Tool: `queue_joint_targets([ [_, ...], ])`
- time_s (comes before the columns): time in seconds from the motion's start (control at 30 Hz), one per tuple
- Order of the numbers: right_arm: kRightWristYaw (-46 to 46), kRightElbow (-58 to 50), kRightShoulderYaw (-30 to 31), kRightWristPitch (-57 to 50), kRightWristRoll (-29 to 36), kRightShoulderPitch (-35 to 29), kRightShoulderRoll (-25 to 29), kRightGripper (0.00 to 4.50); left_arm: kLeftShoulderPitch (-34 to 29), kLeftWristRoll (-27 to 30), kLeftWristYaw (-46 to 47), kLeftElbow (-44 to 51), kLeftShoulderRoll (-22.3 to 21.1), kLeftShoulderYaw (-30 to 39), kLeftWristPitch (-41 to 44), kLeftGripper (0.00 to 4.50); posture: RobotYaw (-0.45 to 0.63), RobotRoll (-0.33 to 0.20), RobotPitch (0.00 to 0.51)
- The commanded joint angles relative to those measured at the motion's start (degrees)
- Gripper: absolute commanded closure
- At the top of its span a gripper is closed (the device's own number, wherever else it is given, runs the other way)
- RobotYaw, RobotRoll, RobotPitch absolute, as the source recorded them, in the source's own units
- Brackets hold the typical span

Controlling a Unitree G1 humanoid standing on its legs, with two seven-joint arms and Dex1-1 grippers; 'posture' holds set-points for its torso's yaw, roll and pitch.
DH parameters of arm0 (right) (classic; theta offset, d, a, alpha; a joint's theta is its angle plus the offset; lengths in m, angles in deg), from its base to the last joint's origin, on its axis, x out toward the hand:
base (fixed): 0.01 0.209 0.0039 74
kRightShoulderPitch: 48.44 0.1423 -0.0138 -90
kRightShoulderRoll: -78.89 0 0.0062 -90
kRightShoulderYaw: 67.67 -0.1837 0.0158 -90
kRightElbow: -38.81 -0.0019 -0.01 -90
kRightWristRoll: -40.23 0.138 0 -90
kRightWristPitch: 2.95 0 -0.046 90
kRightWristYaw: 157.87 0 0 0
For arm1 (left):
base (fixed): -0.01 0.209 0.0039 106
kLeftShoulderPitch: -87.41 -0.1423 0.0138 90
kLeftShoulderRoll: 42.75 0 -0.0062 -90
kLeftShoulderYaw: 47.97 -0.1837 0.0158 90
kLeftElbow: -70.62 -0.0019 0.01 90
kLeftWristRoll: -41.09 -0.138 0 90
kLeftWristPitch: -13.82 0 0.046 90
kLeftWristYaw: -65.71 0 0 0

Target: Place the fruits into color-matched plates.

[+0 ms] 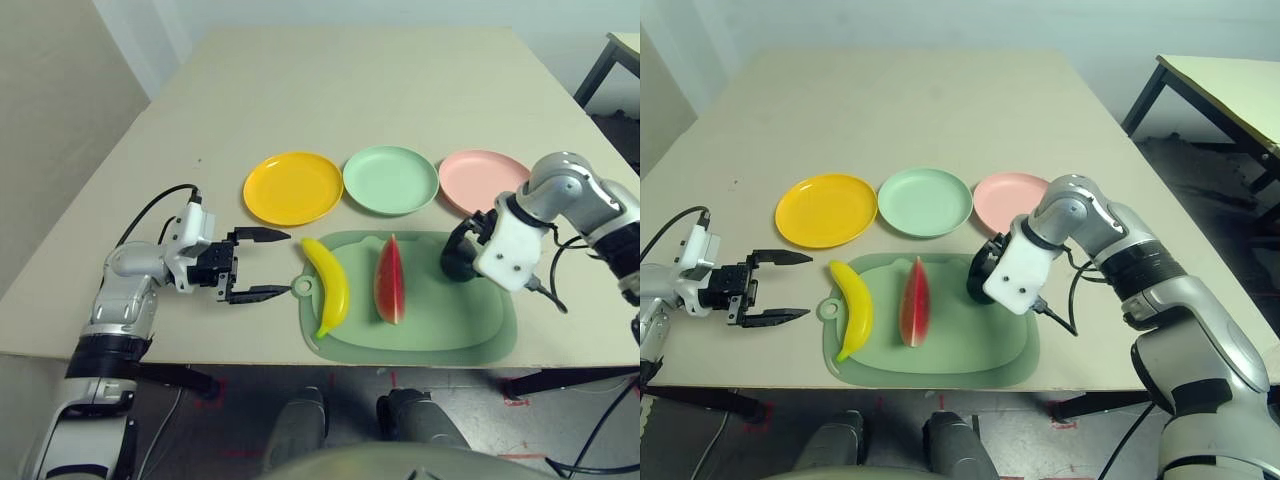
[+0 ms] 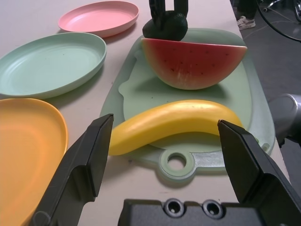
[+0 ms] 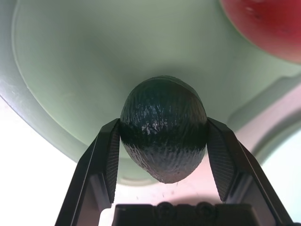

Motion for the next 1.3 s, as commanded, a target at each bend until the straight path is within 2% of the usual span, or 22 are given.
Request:
queue_joint_targets([
  [0.03, 0.9, -1.0, -1.3, -3.1, 2.5, 1.4, -0.5, 1.58, 1.0, 1.6, 3.2, 0.3, 1.2, 1.5, 2.1, 0.0, 0.02, 0.0, 0.085],
  [0.17, 0.7, -0.3, -2.2, -5.8, 2.2, 3.0, -2.7, 1.58, 2.6, 1.0, 11.4, 0.3, 3.6, 3.6, 3.4, 0.0, 0.02, 0.0, 0.085],
  [0.3, -3.8, 8.1, -3.6, -6.1, -1.6, 9.7, -7.8, 1.58, 3.0, -0.7, 20.1, 2.3, 5.3, 3.9, 6.7, 0.0, 0.02, 0.0, 0.087],
  [0.53, -24.1, 30.9, -1.8, -2.4, -15.3, 22.2, -18.3, 1.58, 1.6, -2.6, 26.1, 4.4, 7.6, 2.8, 6.6, 0.0, 0.04, 0.0, 0.102],
  [0.77, -36.7, 41.9, 0.0, -1.7, -24.1, 23.7, -24.9, 1.58, 0.0, -2.5, 26.5, 6.2, 7.2, 2.8, 6.3, 0.0, 0.06, 0.0, 0.106],
  [1.0, -40.9, 45.2, 0.9, -2.2, -29.0, 23.0, -25.9, 1.58, -1.3, -1.9, 26.3, 7.8, 6.7, 3.3, 6.3, 0.0, 0.08, 0.0, 0.105],
  [1.07, -42.0, 45.5, 1.0, -2.2, -29.9, 23.2, -25.6, 0.87, -1.5, -1.9, 26.2, 7.7, 6.7, 3.1, 6.1, 0.0, 0.08, 0.0, 0.104],
  [1.17, -42.1, 45.7, 0.6, -1.8, -30.2, 23.4, -25.0, 0.03, -1.4, -2.0, 25.8, 7.2, 6.6, 2.9, 6.0, 0.0, 0.07, 0.0, 0.102],
  [1.3, -41.0, 45.2, 0.3, 0.0, -30.1, 23.5, -23.7, 0.03, -0.1, -2.7, 25.1, 4.7, 6.0, 2.6, 6.1, 0.0, 0.05, 0.0, 0.094],
])
